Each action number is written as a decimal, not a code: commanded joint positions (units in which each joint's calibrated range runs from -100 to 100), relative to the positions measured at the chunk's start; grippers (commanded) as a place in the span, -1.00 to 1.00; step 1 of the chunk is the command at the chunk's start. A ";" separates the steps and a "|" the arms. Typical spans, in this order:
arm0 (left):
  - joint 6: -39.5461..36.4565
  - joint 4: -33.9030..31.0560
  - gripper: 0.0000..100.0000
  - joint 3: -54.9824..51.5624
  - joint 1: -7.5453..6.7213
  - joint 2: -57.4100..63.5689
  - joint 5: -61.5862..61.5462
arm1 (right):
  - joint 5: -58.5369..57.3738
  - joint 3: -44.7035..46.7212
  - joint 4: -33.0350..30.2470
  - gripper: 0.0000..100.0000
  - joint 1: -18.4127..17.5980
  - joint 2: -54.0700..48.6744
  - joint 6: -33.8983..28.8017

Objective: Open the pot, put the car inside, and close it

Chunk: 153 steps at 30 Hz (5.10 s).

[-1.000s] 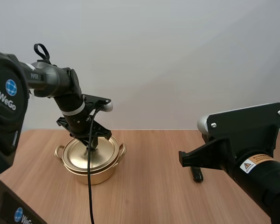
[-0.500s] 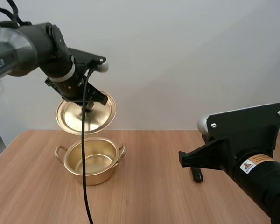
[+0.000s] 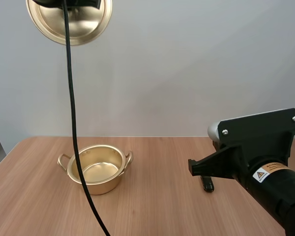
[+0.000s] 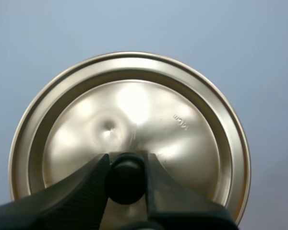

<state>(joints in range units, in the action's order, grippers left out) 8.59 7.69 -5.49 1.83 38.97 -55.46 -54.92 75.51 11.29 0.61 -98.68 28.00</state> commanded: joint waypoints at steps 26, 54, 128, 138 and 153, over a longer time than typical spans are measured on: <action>-0.27 4.68 -1.00 -0.03 0.15 17.65 25.54 | 3.03 -1.05 -6.07 -1.00 0.52 10.40 3.47; 2.28 5.09 -1.00 -0.03 0.15 18.98 25.79 | -33.98 -31.30 -2.92 -1.00 3.15 73.71 6.77; 3.52 5.32 -1.00 -0.03 0.15 16.46 31.42 | -4.15 -26.39 -7.26 -1.00 3.15 95.65 6.70; 3.52 5.32 -1.00 -0.03 0.15 16.46 31.42 | 1.04 -26.78 -6.40 -1.00 3.15 88.24 7.05; 3.51 5.32 -1.00 -0.03 0.15 16.46 29.80 | -5.87 -51.81 6.09 -1.00 3.15 65.62 12.96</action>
<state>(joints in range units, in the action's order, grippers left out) 12.09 13.02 -5.49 1.97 55.46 -25.69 -59.66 30.07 14.97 3.74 -30.84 40.75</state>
